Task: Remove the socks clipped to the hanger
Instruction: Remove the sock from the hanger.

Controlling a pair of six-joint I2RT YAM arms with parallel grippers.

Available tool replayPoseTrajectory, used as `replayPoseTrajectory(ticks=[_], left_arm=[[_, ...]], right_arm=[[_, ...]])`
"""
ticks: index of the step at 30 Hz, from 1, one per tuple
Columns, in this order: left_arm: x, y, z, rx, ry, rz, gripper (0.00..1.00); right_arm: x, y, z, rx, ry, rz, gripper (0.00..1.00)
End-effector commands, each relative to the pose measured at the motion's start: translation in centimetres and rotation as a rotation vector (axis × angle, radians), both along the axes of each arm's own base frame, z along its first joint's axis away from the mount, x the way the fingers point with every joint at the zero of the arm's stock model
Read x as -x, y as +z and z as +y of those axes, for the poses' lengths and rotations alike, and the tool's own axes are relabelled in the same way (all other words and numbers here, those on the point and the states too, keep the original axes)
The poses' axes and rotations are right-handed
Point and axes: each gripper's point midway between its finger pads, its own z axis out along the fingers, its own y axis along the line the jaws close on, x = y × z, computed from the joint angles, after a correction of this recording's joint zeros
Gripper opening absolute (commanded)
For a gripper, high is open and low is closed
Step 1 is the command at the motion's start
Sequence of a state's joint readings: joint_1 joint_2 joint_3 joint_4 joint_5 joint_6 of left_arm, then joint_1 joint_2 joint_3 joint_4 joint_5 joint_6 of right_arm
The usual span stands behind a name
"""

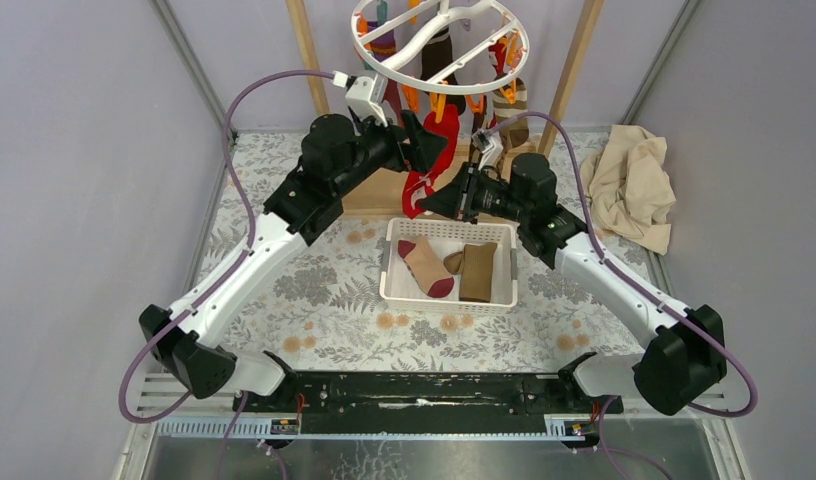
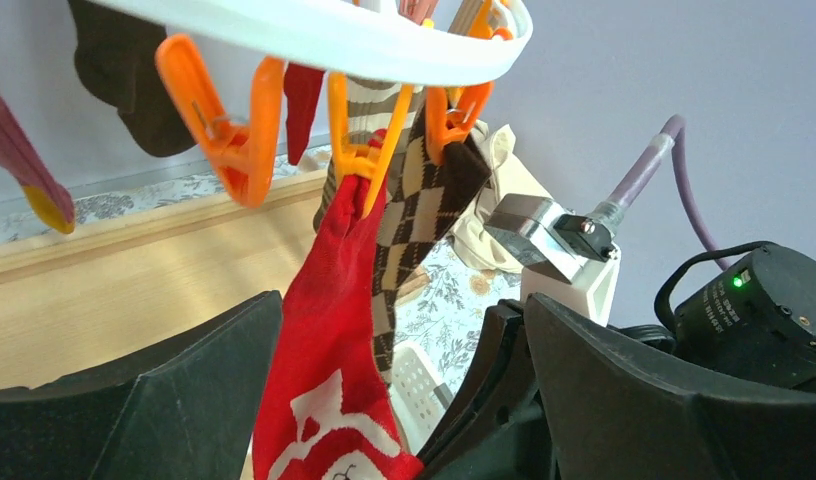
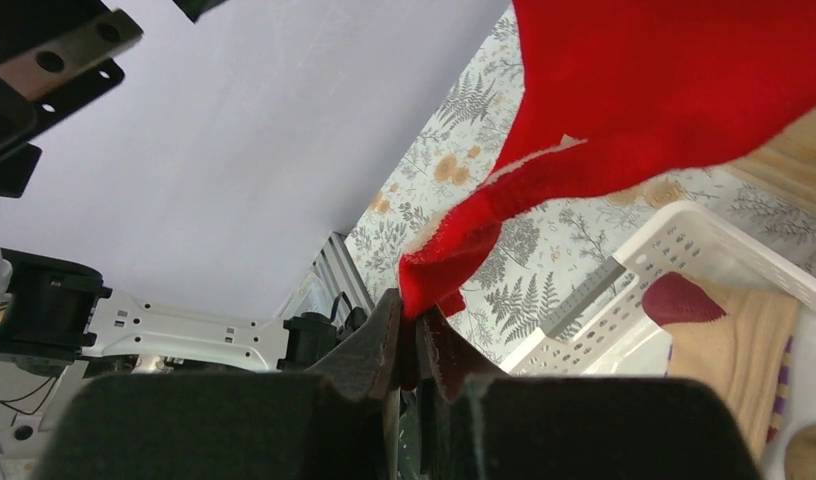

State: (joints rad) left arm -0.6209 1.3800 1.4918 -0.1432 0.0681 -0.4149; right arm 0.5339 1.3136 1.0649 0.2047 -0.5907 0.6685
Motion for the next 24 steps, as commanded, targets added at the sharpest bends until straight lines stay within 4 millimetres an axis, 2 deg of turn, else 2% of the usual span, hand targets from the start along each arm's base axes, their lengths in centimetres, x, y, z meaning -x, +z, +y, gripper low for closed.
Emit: replayPoseTrajectory(ticks=[1, 12, 20, 24], left_arm=[[-0.6, 3.4, -1.3, 0.078, -0.041, -0.080, 0.99], [-1.8, 4.6, -2.4, 0.118, -0.029, -0.090, 0.99], [-2.9, 5.7, -2.9, 0.102, -0.021, -0.173, 0.97], [-3.8, 5.4, -2.9, 0.075, -0.011, -0.189, 0.95]], right_arm=[[1.0, 2.6, -1.3, -0.034, 0.014, -0.067, 0.02], [2.3, 3.2, -2.5, -0.011, 0.048, -0.073, 0.02], [3.3, 4.4, -2.8, -0.008, 0.074, -0.093, 0.02], [3.6, 4.7, -2.8, -0.010, 0.085, -0.096, 0.02]])
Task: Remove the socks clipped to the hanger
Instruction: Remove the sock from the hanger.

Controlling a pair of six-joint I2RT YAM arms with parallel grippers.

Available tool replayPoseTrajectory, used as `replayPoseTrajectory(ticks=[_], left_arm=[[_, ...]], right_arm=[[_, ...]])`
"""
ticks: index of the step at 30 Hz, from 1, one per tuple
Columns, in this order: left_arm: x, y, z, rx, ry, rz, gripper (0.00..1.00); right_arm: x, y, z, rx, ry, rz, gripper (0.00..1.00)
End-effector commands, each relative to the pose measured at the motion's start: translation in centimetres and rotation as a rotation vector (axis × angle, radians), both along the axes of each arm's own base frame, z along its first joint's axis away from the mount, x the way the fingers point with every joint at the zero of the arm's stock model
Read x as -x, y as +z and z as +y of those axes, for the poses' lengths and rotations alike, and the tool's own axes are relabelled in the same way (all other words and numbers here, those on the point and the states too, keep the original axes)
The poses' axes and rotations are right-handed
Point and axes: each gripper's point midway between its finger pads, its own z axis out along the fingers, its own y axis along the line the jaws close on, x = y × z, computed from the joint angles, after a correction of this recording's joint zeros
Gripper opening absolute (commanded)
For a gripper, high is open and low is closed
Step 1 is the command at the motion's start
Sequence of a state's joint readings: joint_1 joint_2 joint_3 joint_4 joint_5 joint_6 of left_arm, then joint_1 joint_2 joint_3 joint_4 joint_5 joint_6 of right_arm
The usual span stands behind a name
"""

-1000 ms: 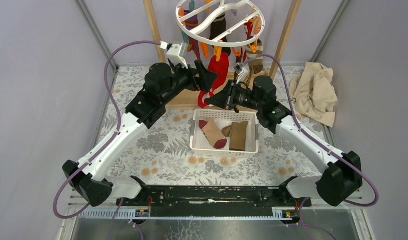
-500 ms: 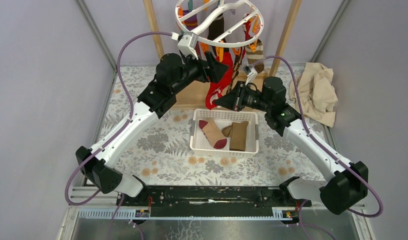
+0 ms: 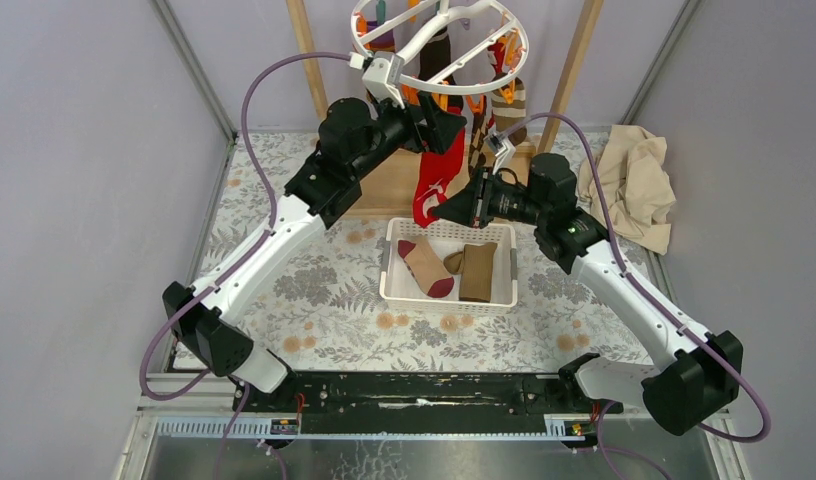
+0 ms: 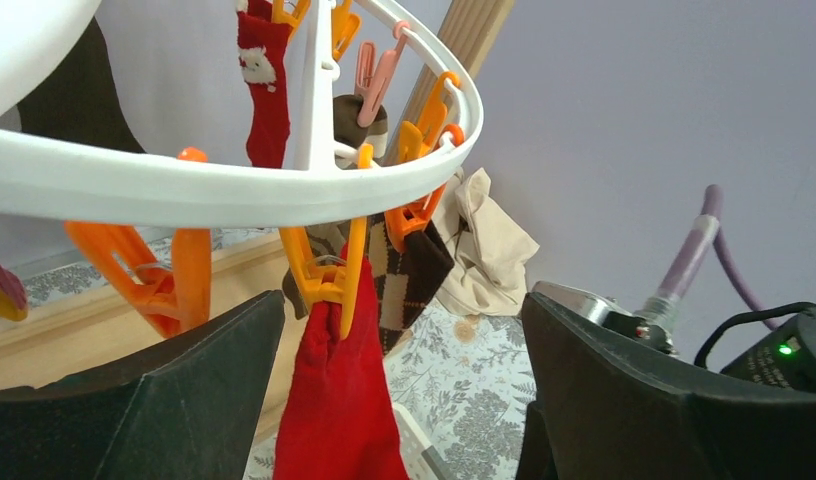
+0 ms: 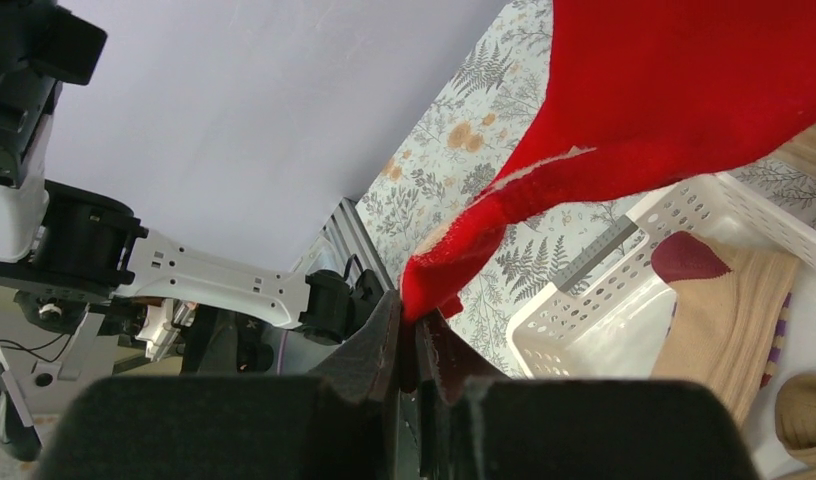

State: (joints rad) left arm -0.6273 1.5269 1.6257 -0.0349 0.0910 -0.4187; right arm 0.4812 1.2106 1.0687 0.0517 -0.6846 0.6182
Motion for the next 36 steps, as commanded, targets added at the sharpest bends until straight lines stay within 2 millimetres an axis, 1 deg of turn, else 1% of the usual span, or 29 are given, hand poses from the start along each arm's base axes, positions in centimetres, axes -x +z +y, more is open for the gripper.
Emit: replayPoseTrajectory(ticks=[1, 6, 12, 22, 36], left_arm=[[-1.0, 2.9, 0.3, 0.018, 0.025, -0.113, 0.95], [-2.1, 2.3, 0.4, 0.012, 0.025, -0.112, 0.89], [-2.9, 2.5, 0.4, 0.027, 0.017, -0.119, 0.79], [-3.2, 3.1, 0.3, 0.056, 0.015, -0.136, 0.73], [-3.7, 3.0, 0.0, 0.059, 0.017, -0.133, 0.54]], right_arm=[[1.0, 3.7, -0.3, -0.042, 0.040, -0.097, 0.02], [1.2, 3.8, -0.3, -0.045, 0.045, -0.098, 0.02], [1.2, 3.6, -0.3, -0.043, 0.043, -0.092, 0.02], [1.2, 3.2, -0.3, -0.042, 0.046, -0.086, 0.01], [1.3, 2.9, -0.3, -0.042, 0.049, -0.079, 0.01]])
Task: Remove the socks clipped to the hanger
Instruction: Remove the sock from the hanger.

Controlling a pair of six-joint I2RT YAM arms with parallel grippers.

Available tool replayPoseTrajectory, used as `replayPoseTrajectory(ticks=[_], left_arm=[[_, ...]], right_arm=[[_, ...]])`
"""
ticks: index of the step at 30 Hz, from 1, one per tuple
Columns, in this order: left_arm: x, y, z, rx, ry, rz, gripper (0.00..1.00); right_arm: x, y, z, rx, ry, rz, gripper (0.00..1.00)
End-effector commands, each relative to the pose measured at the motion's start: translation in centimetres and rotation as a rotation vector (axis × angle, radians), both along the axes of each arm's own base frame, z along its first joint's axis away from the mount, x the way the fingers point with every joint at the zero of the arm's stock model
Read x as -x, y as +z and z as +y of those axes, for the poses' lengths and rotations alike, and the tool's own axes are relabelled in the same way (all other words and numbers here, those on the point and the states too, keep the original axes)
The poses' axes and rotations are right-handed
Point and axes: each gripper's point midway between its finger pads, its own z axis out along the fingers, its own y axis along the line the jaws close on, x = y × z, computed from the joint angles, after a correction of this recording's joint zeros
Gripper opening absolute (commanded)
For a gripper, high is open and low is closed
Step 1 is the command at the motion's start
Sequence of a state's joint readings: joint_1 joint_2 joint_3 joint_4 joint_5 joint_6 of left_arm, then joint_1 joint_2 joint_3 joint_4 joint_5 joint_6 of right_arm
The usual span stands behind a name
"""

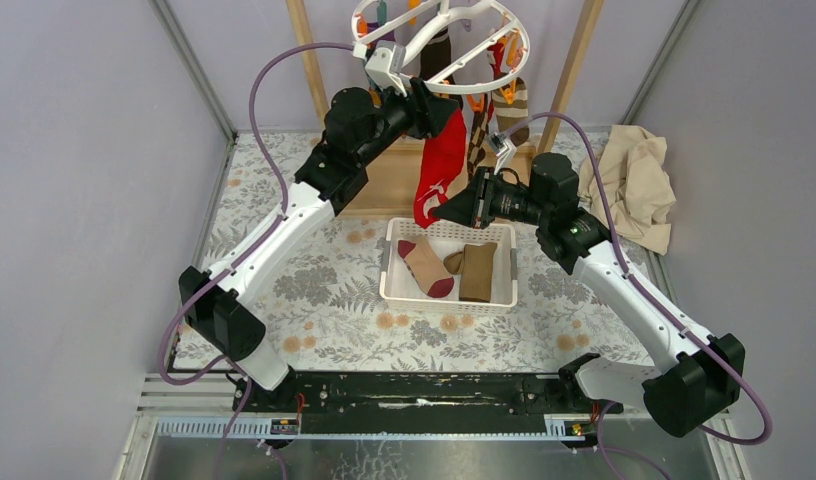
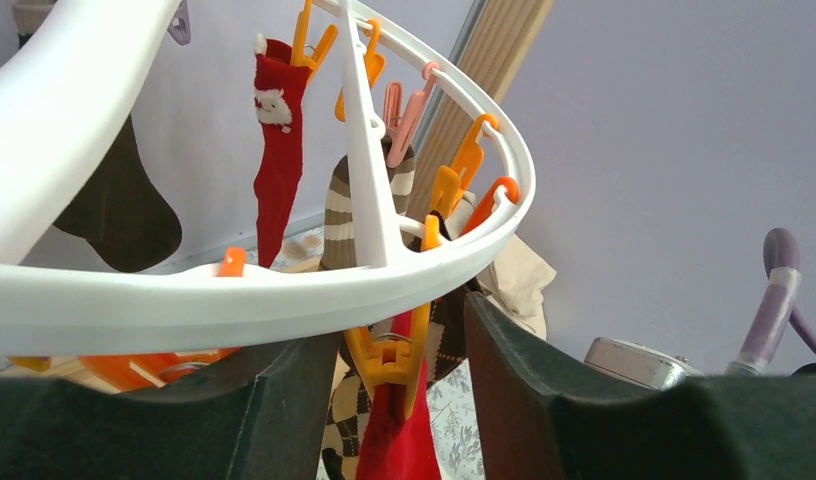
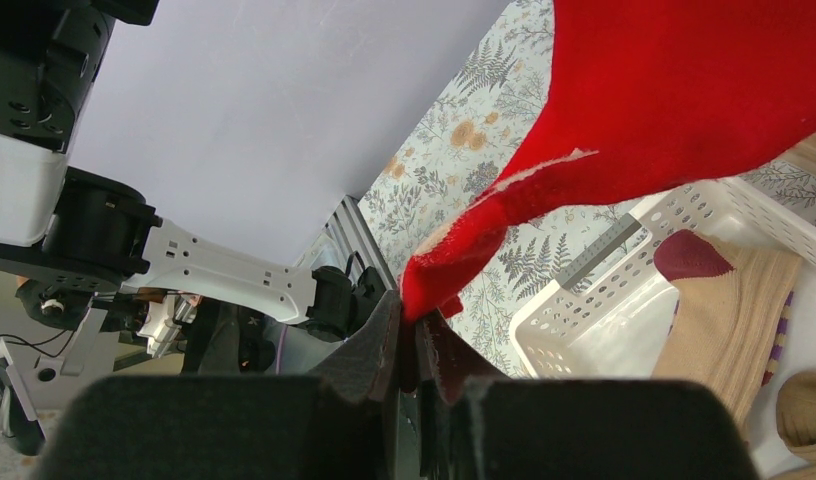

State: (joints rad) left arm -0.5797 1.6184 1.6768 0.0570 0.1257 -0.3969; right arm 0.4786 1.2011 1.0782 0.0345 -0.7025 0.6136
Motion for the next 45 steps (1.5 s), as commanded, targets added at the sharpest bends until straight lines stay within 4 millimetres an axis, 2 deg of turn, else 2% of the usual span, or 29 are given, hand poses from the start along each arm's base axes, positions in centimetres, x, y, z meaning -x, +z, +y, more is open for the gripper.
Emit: replayPoseTrajectory(ticks=[1, 9, 14, 19, 22, 24, 25, 27, 30, 34, 37, 39, 45], left_arm=[[-0.3, 2.7, 0.1, 0.048, 0.002, -0.074, 0.53], [-0.6, 2.6, 0.1, 0.057, 0.012, -0.068, 0.49], [-0.9, 2.5, 0.1, 0.059, 0.018, -0.060, 0.29], [-0.9, 2.6, 0.2, 0.059, 0.025, -0.057, 0.23], [-0.9, 2.6, 0.3, 0.054, 0.026, -0.060, 0.23], [-0.9, 2.4, 0.4, 0.048, 0.028, -0.057, 0.30], [-0.8, 2.4, 0.4, 0.048, 0.027, -0.056, 0.43], [-0.5, 2.3, 0.6, 0.045, 0.027, -0.054, 0.62], [-0.2, 1.7, 0.8, 0.038, 0.026, -0.045, 0.79], [0.4, 0.5, 1.1, 0.027, 0.023, -0.021, 0.88], [0.9, -0.3, 1.5, 0.021, 0.028, -0.004, 0.94], [1.4, -0.8, 1.8, 0.018, 0.028, 0.007, 0.98], [3.0, -2.0, 2.6, 0.010, 0.020, 0.034, 0.99]], right_arm=[[0.8, 2.4, -0.2, -0.038, 0.033, -0.076, 0.01], [0.9, 2.1, -0.3, -0.033, 0.031, -0.072, 0.01], [1.1, 1.8, -0.3, -0.031, 0.033, -0.064, 0.01], [1.3, 1.4, -0.3, -0.028, 0.041, -0.058, 0.01], [1.4, 1.1, -0.4, -0.021, 0.043, -0.051, 0.01], [1.5, 0.8, -0.4, -0.016, 0.050, -0.044, 0.01], [1.6, 0.6, -0.4, -0.013, 0.055, -0.039, 0.01], [1.8, 0.1, -0.4, -0.006, 0.066, -0.030, 0.01], [1.9, -0.8, -0.4, 0.006, 0.077, -0.011, 0.01], [1.9, -2.4, -0.3, 0.029, 0.086, 0.028, 0.01], [1.2, -3.8, -0.3, 0.060, 0.065, 0.030, 0.02], [0.7, -5.3, -0.5, 0.099, 0.036, 0.062, 0.02], [-0.5, -8.5, 0.3, 0.177, 0.022, 0.080, 0.02]])
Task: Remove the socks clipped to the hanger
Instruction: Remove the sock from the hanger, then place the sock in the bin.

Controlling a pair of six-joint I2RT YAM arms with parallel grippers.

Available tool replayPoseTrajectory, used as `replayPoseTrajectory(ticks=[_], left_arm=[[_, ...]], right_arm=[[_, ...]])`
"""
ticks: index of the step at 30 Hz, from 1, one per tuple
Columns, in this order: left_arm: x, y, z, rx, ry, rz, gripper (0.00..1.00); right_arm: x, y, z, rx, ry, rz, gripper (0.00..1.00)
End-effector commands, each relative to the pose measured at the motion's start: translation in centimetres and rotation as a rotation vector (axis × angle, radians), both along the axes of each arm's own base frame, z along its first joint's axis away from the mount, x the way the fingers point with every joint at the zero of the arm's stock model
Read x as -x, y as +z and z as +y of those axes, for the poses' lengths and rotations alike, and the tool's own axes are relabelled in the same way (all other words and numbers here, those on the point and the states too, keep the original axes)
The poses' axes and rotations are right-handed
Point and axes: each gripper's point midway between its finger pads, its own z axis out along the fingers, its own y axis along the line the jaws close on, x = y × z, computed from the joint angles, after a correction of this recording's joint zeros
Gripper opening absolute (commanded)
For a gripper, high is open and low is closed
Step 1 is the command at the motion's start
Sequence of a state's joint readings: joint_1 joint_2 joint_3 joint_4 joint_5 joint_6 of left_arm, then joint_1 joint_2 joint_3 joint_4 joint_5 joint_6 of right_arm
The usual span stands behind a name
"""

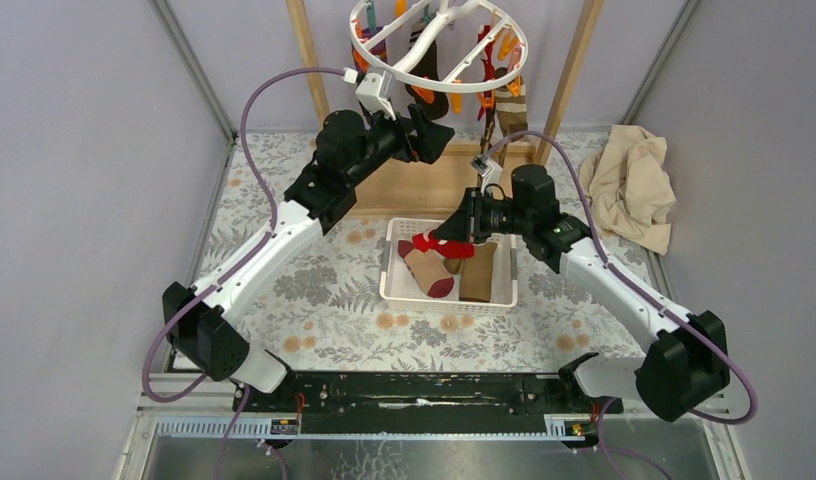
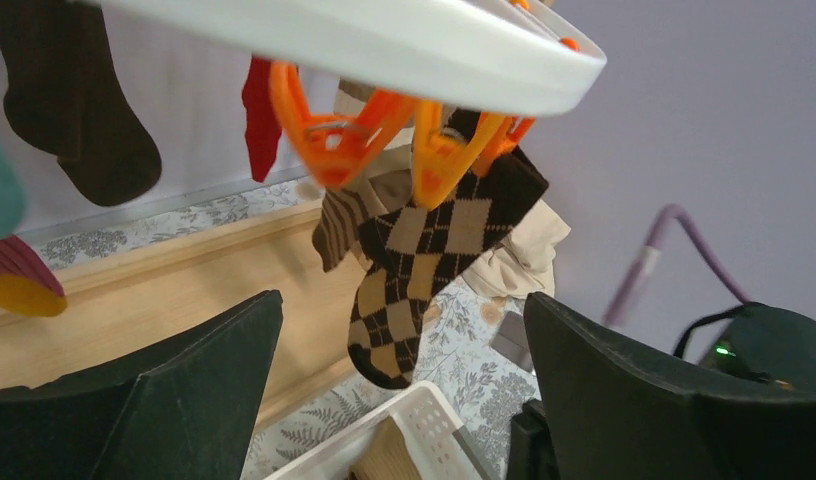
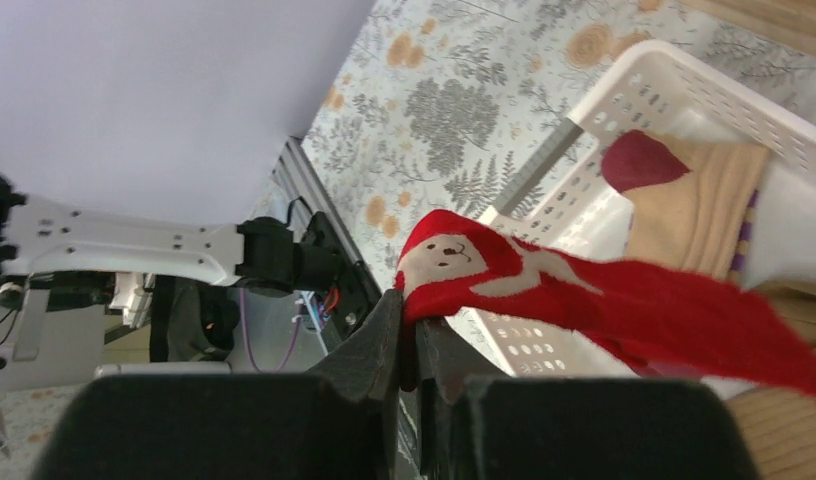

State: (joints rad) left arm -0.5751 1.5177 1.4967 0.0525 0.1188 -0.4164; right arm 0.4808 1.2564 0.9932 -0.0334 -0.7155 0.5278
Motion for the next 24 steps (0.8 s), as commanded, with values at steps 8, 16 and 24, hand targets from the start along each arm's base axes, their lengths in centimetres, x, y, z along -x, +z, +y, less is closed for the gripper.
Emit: replayPoseTrajectory(ticks=[8, 16, 24], left_arm=[[3.7, 0.5, 2.4, 0.027, -0.001, -0.012, 0.99], [6.4, -1.3, 3.8, 0.024, 0.001, 0.024, 0.99], [7.9, -2.2, 4.7, 0.006, 0.009, 0.040, 0.99]], right_arm=[[-1.3, -7.5, 2.5, 0.190, -0.038, 0.012, 0.02], [-2.5, -13.8, 3.1, 0.358, -0.128, 0.031, 0.08], [-2.5, -19.3, 0.9, 0.552, -0.212, 0.087, 0.37]])
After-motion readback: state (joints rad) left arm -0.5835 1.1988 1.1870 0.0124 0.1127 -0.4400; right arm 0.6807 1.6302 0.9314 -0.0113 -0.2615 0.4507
